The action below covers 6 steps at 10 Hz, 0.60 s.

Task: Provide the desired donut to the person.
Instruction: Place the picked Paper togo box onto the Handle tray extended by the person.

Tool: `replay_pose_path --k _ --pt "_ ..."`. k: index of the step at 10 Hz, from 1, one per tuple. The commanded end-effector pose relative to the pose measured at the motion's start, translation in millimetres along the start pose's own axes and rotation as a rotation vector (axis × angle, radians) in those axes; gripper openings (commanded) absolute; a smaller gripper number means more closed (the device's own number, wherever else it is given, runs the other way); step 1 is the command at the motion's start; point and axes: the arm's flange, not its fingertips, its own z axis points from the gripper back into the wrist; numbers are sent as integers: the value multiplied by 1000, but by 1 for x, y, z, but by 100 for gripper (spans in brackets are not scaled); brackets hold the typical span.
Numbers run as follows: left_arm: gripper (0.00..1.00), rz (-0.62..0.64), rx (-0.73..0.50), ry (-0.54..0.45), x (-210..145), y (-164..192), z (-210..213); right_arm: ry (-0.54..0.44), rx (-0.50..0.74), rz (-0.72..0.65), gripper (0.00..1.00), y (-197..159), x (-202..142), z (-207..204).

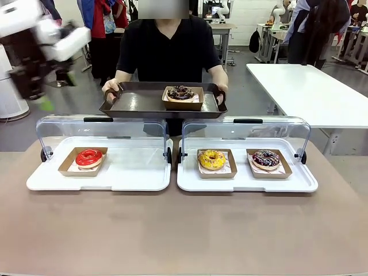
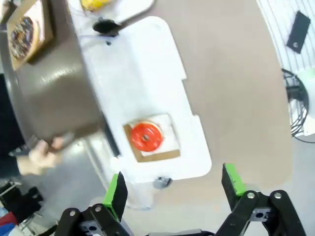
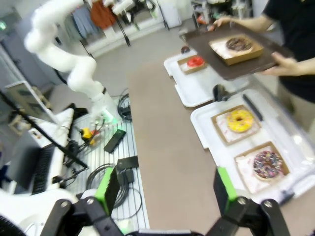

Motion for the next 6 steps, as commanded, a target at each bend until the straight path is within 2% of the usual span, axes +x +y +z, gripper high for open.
replay_pose_path --k 1,3,4,6 --pt "100 57 14 -5 -33 -22 -13 -9 5 4 100 0 -1 1" --pt "100 98 -24 -42 -58 -31 -26 -9 5 4 100 0 -1 1" --pt "100 110 -53 -28 -66 -29 -32 -9 5 4 100 0 -1 1" --pt "100 95 -88 -27 -65 -26 -40 -9 5 4 100 0 -1 1"
